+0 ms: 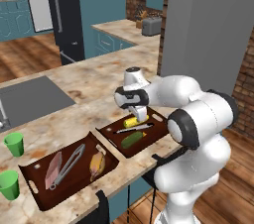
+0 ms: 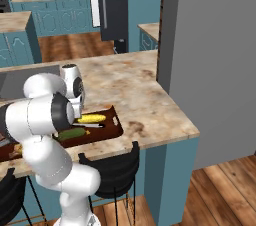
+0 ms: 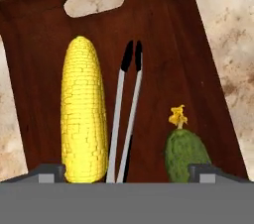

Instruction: Gather the cucumber and corn from the fridge and place them on a tray on the dining counter. Then gather the chicken drumstick and steak from the fridge and place them on the other tray.

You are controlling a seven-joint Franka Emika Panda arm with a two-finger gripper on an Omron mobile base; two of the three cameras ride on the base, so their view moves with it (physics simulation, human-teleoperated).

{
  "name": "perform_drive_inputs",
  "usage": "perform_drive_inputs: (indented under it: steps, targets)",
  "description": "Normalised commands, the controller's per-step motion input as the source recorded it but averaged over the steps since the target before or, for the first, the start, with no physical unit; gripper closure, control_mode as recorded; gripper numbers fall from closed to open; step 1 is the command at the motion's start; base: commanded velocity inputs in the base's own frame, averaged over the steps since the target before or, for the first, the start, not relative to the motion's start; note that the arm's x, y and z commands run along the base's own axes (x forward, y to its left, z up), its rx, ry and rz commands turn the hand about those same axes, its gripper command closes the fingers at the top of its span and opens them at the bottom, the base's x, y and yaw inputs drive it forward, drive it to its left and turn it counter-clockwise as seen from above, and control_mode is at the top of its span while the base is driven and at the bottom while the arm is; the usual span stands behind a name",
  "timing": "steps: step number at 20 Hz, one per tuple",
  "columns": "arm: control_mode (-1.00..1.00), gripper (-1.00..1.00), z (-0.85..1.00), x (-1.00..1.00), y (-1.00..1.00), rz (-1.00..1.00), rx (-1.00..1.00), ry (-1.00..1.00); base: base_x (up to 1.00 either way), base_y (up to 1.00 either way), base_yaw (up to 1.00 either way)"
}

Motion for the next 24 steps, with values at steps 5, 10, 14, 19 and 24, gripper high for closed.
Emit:
perform_drive_inputs:
  steps: [5,10,14,19,24]
  targets:
    - [-1.00,-1.00,0.53,-0.87,0.00,0.33,0.00,0.00,0.00,0.00,0.00]
    - [-1.00,-1.00,0.45,-0.99,-0.05,0.52,0.00,-0.01,0.00,0.00,0.00]
    - [-1.00,-1.00,0.36,-1.00,-0.20,0.45,0.00,-0.10,0.00,0.00,0.00]
    - [-1.00,-1.00,0.28,-1.00,-0.16,0.44,0.00,-0.17,0.00,0.00,0.00]
    - [-1.00,-1.00,0.12,-1.00,-0.02,0.36,-0.08,-0.24,0.00,0.00,0.00]
